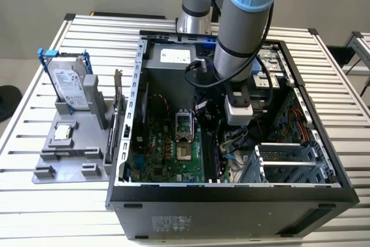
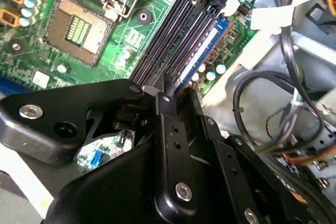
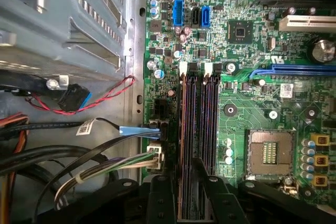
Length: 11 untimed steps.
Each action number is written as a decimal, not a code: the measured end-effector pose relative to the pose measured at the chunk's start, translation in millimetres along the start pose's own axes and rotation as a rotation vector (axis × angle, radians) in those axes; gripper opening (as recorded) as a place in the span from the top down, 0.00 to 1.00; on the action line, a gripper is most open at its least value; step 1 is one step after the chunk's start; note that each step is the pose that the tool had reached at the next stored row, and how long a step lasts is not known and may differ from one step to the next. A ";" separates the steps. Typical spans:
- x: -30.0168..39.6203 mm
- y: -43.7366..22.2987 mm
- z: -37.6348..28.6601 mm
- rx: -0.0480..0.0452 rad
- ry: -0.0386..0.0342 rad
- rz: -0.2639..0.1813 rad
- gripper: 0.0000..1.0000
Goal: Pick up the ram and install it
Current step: 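Insert the ram into the slot, then press down the ram until it locks into place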
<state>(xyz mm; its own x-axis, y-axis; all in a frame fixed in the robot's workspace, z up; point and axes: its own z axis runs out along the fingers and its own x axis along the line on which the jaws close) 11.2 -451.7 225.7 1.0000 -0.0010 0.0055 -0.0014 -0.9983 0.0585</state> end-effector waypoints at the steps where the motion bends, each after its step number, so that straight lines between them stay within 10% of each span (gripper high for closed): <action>1: 0.0 0.3 -3.0 0.0002 0.0001 0.000 0.00; 8: 0.1 1.4 -15.3 0.0028 0.0002 0.000 0.00; 9: 0.1 1.4 -15.3 0.0038 0.0001 0.000 1.00; 11: 0.1 1.4 -15.4 0.0057 0.0000 0.000 1.00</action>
<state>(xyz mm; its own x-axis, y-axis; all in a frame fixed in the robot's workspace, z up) 11.3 -452.2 241.1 1.0000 -0.0010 0.0055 -0.0013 -0.9986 0.0528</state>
